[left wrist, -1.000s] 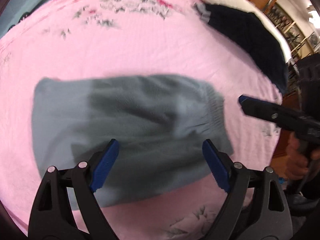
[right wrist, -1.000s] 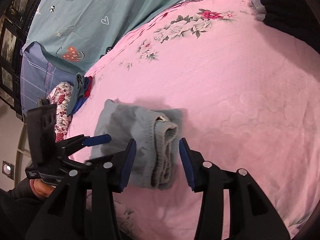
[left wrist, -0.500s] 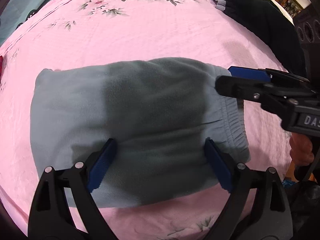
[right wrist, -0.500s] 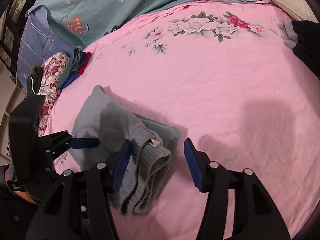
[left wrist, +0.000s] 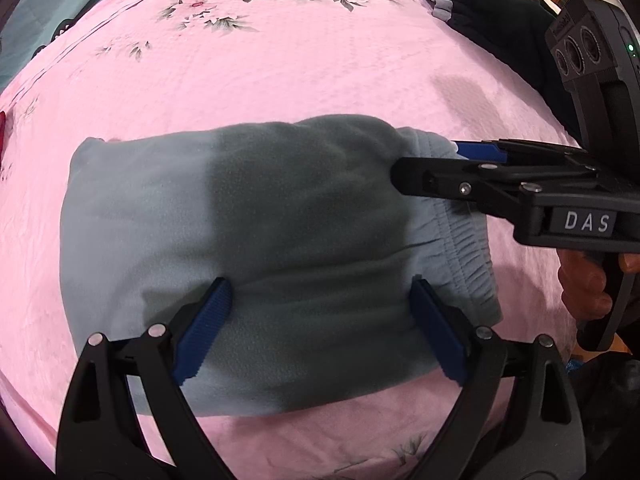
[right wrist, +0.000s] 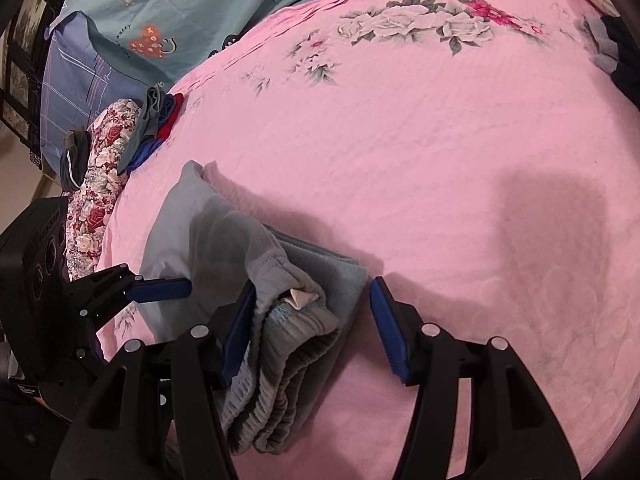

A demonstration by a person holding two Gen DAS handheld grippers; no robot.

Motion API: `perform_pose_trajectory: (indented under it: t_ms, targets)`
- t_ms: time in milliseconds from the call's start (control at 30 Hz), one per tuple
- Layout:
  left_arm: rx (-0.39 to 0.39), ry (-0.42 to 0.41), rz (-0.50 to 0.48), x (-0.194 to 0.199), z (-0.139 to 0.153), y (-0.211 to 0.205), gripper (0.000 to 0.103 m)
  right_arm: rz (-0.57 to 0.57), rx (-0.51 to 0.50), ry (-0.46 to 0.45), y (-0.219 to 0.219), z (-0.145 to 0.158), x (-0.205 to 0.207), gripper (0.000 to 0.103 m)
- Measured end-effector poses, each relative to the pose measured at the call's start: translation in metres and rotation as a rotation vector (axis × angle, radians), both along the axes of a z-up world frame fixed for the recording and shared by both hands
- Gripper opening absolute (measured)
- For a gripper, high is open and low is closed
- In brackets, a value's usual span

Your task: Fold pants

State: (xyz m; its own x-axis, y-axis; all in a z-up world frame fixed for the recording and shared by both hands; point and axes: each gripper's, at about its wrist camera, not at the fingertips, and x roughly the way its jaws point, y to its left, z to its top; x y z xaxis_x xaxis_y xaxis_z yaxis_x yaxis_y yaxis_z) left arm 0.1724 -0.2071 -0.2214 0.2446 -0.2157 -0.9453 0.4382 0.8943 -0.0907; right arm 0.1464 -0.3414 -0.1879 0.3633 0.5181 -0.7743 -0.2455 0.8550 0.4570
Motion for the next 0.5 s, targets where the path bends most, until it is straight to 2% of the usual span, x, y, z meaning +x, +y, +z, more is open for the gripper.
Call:
perform_pose_trajectory:
  t_ms: [300, 500]
  targets:
    - [-0.001, 0.001, -0.016, -0.0012, 0.0009, 0.0010, 0.094, -0.002, -0.014, -0.004, 0.0052, 0.0001, 0.0039, 0.055]
    - [0.002, -0.003, -0.023, -0.0002, 0.0002, -0.0024, 0.097, 0.007, 0.001, -0.029, 0.0047, 0.0041, 0.0009, 0.038]
